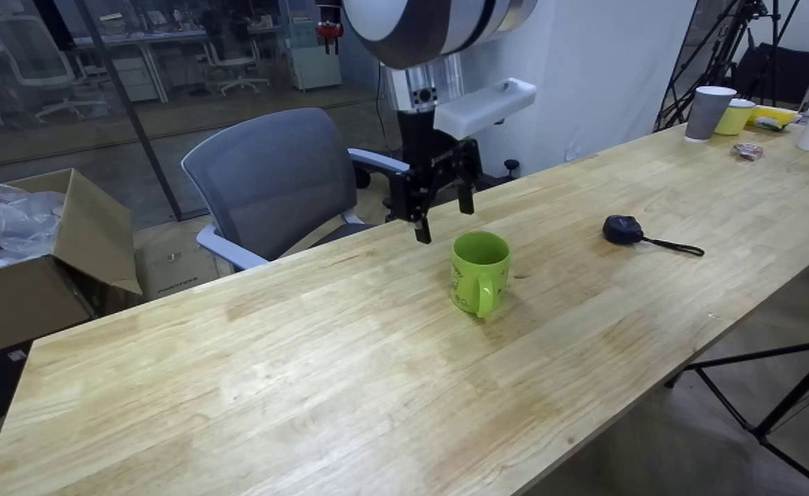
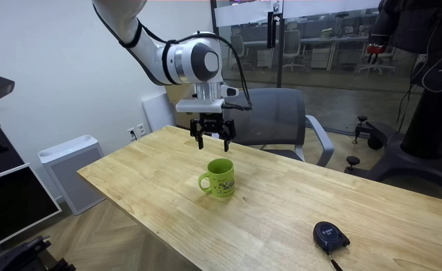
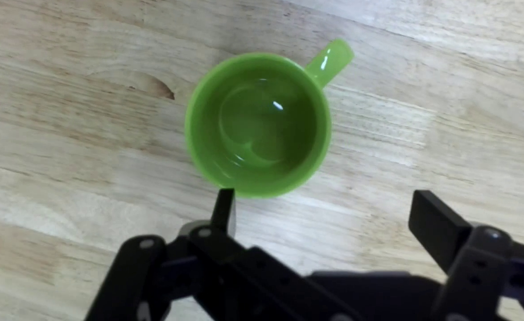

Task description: Move the cup to the left on the table

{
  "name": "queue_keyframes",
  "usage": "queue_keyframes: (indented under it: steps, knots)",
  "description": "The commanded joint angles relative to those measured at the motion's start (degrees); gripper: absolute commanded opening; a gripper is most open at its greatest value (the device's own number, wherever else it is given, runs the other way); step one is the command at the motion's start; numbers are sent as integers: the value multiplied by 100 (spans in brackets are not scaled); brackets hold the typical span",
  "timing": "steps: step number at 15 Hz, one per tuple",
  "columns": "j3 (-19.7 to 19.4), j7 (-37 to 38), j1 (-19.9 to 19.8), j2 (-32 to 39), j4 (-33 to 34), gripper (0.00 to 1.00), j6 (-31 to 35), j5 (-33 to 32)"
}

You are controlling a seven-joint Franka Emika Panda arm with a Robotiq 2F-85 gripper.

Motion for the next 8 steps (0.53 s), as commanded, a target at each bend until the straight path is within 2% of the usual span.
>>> queue_keyframes:
  steps: [1,8]
  knots:
    - [-48,295,138,-137,243,100,-310,-207]
    - [56,76,46,-149,210,100,-267,-174]
